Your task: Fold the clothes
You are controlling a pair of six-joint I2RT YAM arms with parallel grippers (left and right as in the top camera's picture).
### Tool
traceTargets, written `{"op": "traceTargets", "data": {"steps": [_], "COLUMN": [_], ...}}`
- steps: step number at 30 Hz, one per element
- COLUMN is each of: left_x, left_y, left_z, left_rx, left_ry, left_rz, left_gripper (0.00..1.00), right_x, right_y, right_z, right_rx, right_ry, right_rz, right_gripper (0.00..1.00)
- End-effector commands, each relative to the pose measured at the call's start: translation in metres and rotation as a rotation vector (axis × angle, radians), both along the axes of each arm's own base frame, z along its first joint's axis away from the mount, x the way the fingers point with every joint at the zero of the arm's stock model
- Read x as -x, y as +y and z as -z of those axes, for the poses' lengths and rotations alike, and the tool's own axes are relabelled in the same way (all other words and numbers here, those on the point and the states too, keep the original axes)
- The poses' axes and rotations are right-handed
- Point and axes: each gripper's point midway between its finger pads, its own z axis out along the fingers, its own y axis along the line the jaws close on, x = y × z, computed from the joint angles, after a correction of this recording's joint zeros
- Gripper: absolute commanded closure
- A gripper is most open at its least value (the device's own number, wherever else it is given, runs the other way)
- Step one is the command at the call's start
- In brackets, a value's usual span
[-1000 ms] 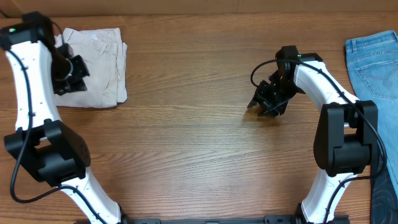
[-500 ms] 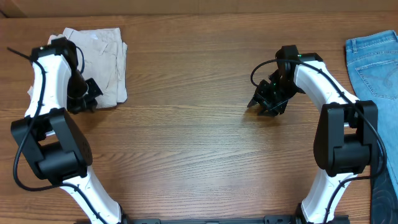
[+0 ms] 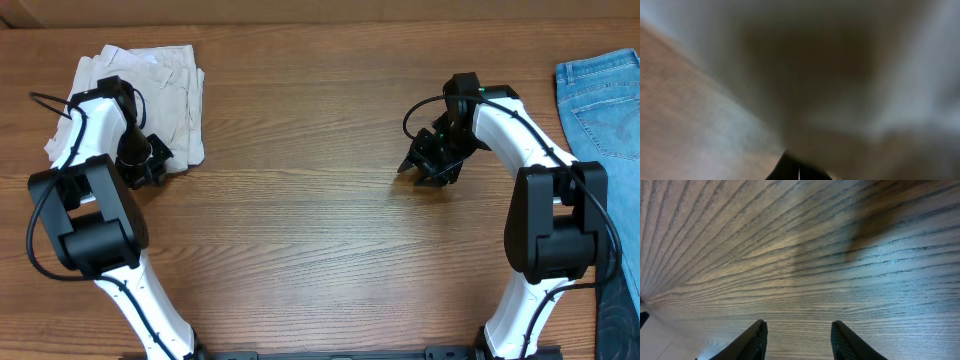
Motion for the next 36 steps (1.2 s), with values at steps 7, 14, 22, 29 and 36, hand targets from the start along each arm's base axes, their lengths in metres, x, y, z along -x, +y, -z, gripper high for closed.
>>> {"op": "traceTargets", "data": {"steps": [7,14,22,29,36], "left_x": [-0.012,-0.037,-0.068,-0.085,-0.097], "left_y": [0.009,0.017,0.026,0.04,0.058], "left_z": [0.026,0.027,0.024,0.02,0.015], "left_rx": [-0.025,-0.054,-0.085,-0.109,-0.162], "left_ry": [-0.027,-0.133,-0.261,-0.342,-0.406], "left_rz": [-0.082,-0.11,-0.143,-0.168,-0.187], "left_gripper": [0.96,0.96,0.96,0.96,0.96], "right_x": [-0.009,-0.008,-0.006,-0.003,0.001], "right_y": [0.003,0.003,0.003,0.003,0.002], "right_z": [-0.018,-0.018,-0.018,-0.018,-0.018], "right_rx": [-0.013,-0.012,-0.012,-0.01,-0.009], "right_ry": [-0.06,-0.055,-0.047,-0.033,-0.018], "right_rz": [-0.003,-0.003,-0.003,-0.003,-0.003], "right_gripper": [0.54,0.54,0.54,0.55,0.55]}}
